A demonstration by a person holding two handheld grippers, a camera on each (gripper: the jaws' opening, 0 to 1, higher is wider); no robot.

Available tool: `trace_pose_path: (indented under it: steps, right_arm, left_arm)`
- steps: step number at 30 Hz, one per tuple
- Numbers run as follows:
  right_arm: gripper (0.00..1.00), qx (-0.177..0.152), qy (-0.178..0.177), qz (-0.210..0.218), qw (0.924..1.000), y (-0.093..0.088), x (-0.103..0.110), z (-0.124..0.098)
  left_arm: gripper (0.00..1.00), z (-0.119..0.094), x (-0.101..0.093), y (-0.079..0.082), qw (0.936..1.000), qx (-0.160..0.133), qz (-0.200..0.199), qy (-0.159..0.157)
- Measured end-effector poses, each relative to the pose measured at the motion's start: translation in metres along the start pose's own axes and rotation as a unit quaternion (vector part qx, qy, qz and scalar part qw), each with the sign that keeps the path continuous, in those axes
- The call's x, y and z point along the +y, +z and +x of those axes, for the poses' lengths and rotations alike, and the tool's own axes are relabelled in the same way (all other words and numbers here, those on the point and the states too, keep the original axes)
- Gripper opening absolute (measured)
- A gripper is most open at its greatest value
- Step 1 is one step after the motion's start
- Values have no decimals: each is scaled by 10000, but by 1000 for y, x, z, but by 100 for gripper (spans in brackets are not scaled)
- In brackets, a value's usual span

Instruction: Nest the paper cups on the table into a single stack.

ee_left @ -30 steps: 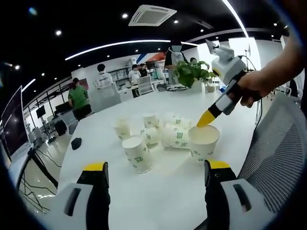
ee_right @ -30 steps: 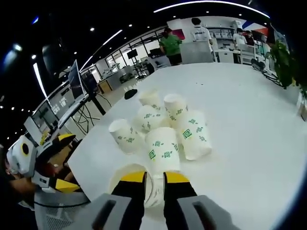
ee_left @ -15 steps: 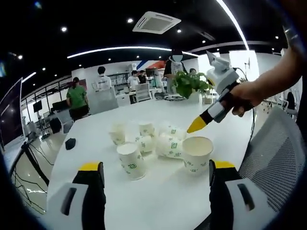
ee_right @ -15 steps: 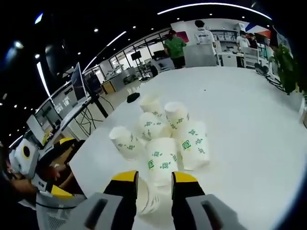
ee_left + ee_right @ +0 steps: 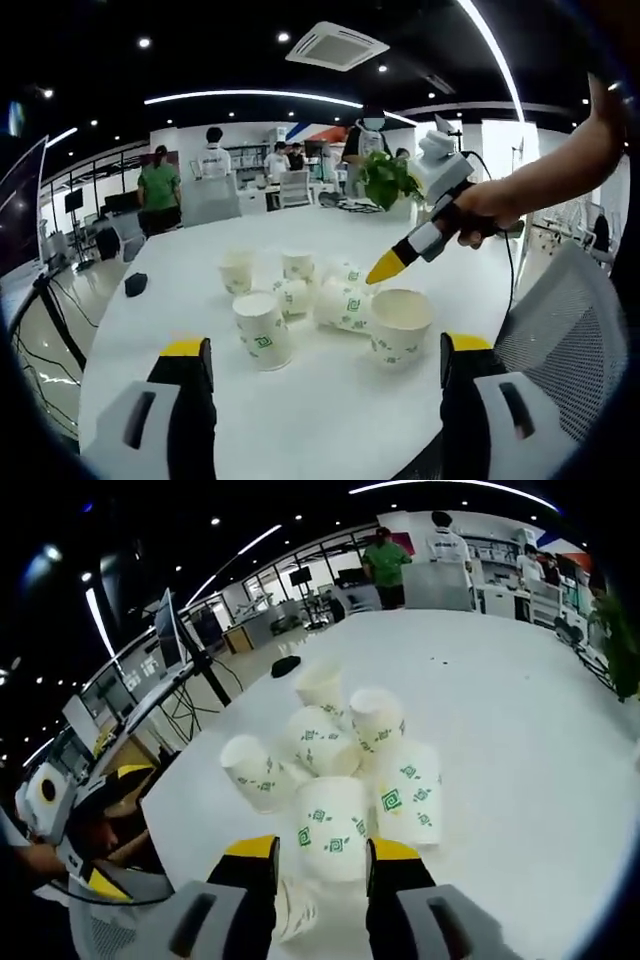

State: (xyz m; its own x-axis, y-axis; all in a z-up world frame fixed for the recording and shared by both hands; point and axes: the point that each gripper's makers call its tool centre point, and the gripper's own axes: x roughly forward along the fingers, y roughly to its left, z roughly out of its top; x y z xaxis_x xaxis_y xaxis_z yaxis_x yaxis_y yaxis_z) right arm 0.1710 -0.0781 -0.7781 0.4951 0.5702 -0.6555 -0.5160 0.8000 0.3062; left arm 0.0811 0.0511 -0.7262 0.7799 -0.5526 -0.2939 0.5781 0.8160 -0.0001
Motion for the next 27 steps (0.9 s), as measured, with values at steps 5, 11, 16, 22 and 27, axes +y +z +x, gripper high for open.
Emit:
trace_pose_path:
  steps: [5,11,16,22,27]
  right_arm:
    - [33,100,6,-85,9999,-1,1,3]
    - [33,274,-38,-331,9991,-1,-3,12]
    - [34,416,-27,-433,9982,-2,-5,19]
    - [34,553,23,-487,9973,-3,-3,29]
    - [34,615,40,-631,9961,1,-1,37]
  left_arm:
    - [95,0,0,-1,10000,10,-6,-3]
    - [95,1,-1,-2,10000,41,10,-23]
    - [95,1,-1,-3,10000,81,25,-40]
    - [94,1,-1,-4,9999,115,50,-40]
    - [93,2,-2,-5,9999,147,62,-53]
